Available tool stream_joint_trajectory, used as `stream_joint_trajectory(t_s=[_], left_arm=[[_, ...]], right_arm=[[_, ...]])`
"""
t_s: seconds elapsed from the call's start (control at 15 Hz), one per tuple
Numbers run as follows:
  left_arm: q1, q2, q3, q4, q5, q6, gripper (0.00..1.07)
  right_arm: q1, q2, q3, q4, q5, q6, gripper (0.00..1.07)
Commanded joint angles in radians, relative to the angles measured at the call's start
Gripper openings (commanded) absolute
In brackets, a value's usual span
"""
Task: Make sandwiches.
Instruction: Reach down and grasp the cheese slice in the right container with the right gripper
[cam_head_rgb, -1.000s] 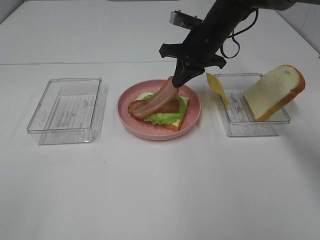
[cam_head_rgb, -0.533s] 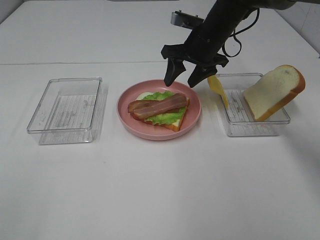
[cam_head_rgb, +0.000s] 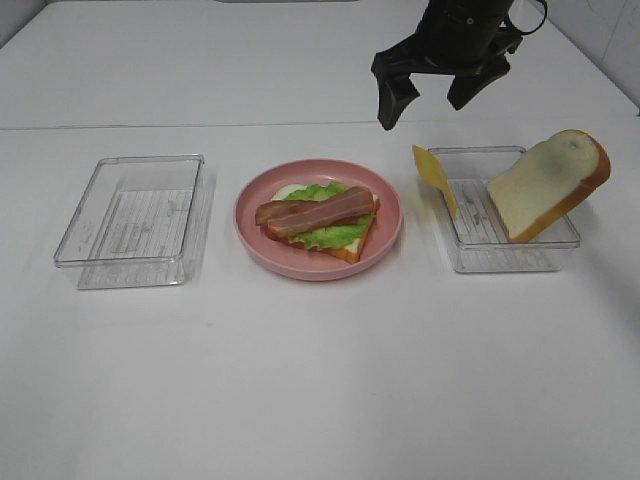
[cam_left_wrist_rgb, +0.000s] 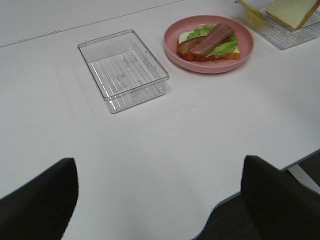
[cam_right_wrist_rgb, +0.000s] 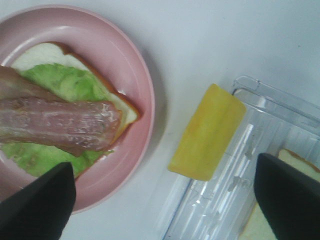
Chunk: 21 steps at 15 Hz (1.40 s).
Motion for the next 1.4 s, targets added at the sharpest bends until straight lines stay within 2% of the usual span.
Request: stream_joint_trajectory(t_s=[0.07, 0.53, 0.93, 1.13, 1.27, 1.4], left_arm=[[-0.005, -0.021, 0.004, 0.000, -0.017, 0.002, 0.82], [-0.005, -0.021, 0.004, 0.000, -0.017, 0.002, 0.82], [-0.005, -0.021, 0.004, 0.001, -0.017, 0.002, 0.82], [-0.005, -0.021, 0.004, 0.001, -0.017, 0.002, 0.82], [-0.005, -0.021, 0.004, 0.001, -0.017, 0.002, 0.82], [-0.005, -0.021, 0.004, 0.001, -0.017, 0.002, 0.82]], right_arm=[[0.000, 0.030, 0.001, -0.067, -0.013, 0.034, 0.88], [0.000, 0.126, 0.001, -0.113, -0.086, 0.072, 0.87], [-0.001, 0.165, 0.001, -0.182, -0.102, 0.120, 0.77], [-0.001, 0.174, 0.001, -0.183, -0.102, 0.119, 0.66], [-0.001, 0.174, 0.001, -0.185, -0.102, 0.110, 0.62], [-0.001, 0.174, 0.001, -0.186, -0.096, 0.110, 0.48]])
